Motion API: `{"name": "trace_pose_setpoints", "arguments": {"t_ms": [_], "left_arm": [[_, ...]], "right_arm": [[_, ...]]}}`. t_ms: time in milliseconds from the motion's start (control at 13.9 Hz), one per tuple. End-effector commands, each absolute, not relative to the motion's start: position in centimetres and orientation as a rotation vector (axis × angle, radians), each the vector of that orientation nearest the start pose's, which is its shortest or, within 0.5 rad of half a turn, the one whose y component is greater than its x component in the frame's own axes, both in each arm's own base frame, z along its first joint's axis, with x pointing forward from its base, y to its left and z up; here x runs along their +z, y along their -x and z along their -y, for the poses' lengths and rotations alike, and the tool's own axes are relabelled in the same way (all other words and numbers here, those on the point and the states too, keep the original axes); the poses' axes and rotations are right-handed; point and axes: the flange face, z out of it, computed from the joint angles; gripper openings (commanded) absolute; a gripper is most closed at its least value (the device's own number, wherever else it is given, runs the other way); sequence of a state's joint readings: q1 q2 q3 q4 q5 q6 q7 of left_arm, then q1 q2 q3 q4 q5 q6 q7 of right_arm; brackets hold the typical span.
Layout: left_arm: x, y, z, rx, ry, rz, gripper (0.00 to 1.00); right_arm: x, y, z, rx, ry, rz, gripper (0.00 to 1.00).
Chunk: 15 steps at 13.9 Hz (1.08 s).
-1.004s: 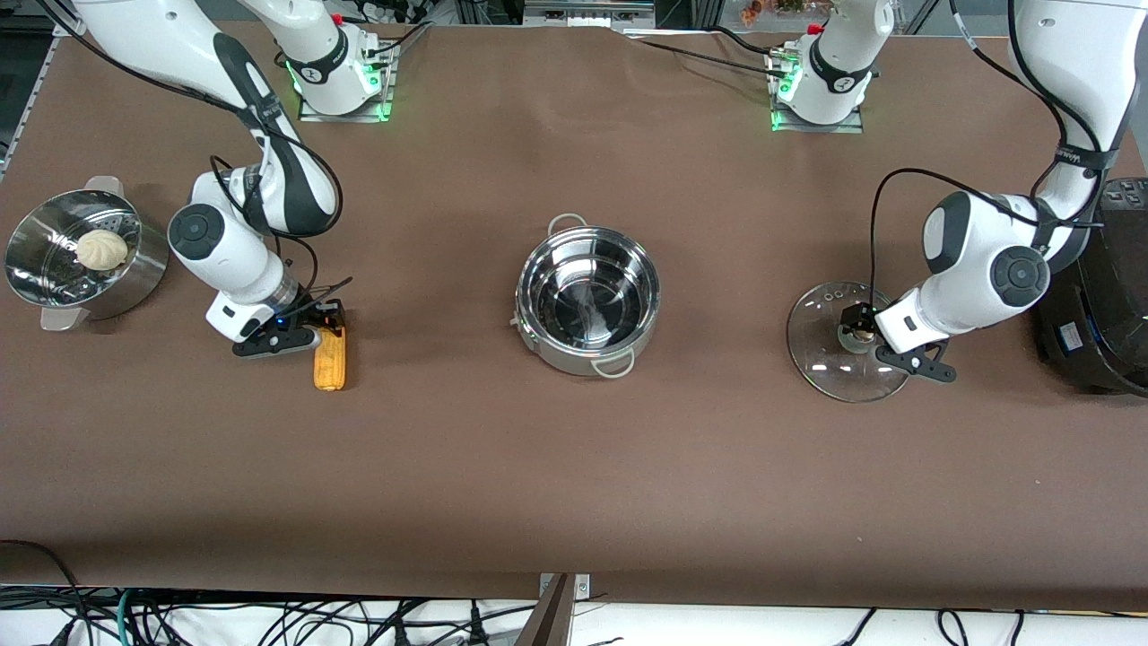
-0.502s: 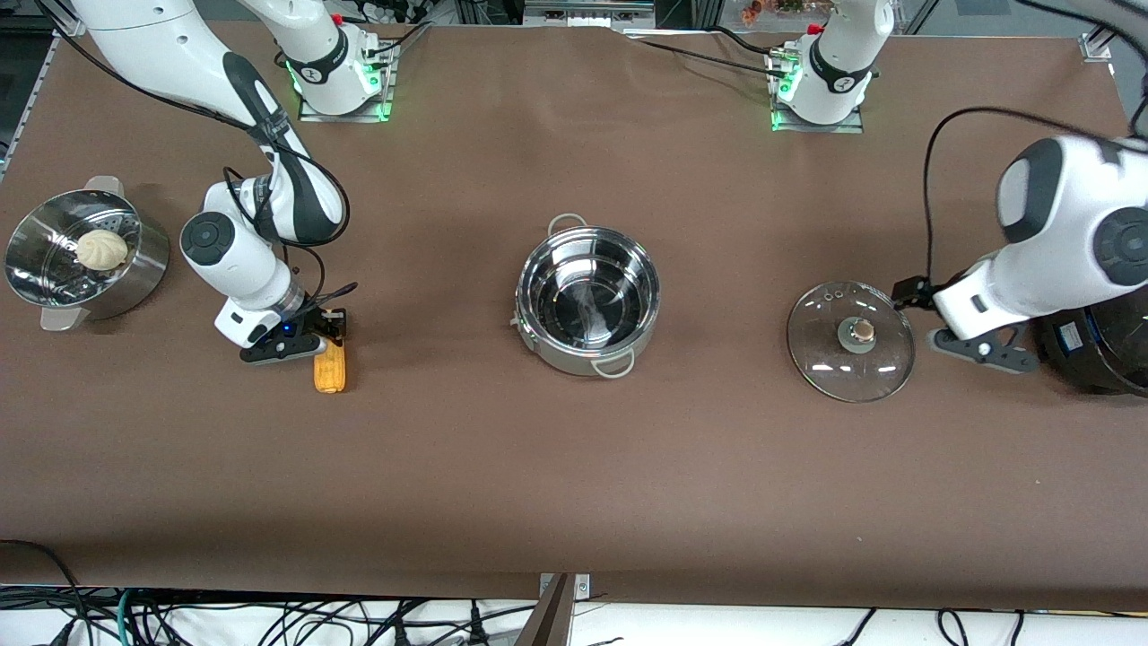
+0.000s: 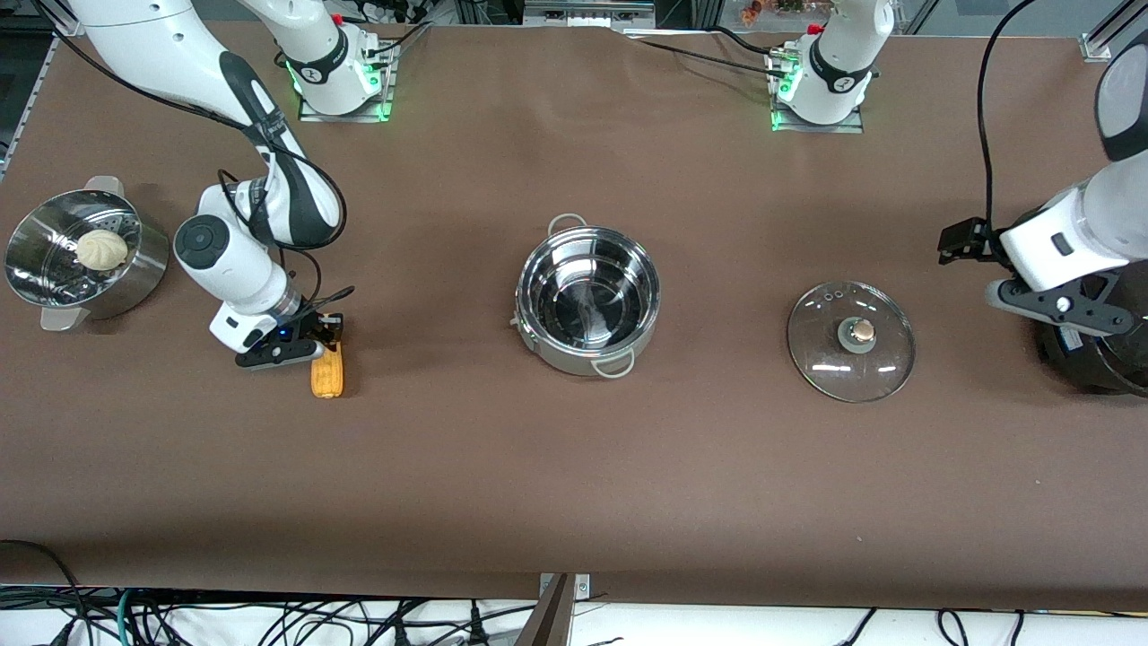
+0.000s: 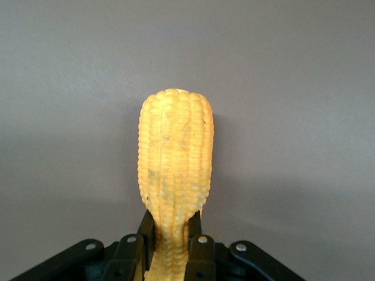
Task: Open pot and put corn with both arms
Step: 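Open the left gripper and raise it off the lid, then carry the corn with the right gripper over the open pot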
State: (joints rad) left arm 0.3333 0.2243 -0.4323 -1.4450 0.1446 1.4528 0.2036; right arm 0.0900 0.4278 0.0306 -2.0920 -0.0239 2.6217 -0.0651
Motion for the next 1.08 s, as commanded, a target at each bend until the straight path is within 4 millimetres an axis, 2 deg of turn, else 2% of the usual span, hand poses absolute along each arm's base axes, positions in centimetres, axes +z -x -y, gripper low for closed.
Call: {"name": "trace_pose_setpoints", "arguments": {"t_ms": [0,143,215,287,430,717,1004], "left_arm": [[57.5,-59.8,1.2,0.314,3.055,-0.454,1.0],[57.6,-59.8,1.1,0.312,3.06,-0.453,1.0],[57.4,-59.8,1.0,0.313,3.091,-0.44,1.0],[57.2,-59.8,1.0,0.316,3.132,-0.434,1.0],[57.2,-59.8,0.7,0.318,3.133,-0.427,1.0],[57.2,-59.8,0.8,0.318,3.131,-0.429,1.0],[57.2,-59.8,0.9,0.315,3.13,-0.431,1.0]], "right_arm": [[27.2,-62.7,-7.2,-0.093,3.128,0.335,0.09],[30.2,-64.1,-8.5,-0.052,3.126,0.334,0.1],[32.3,-64.9,-9.8,-0.028,3.128,0.332,0.11],[34.2,-65.4,-11.7,0.006,3.131,0.312,0.11],[36.0,-65.3,-15.6,0.049,3.14,0.215,0.11],[37.6,-62.3,-25.5,0.072,3.155,0.116,0.12],[38.6,-57.7,-36.6,0.103,3.084,0.045,0.15]]}}
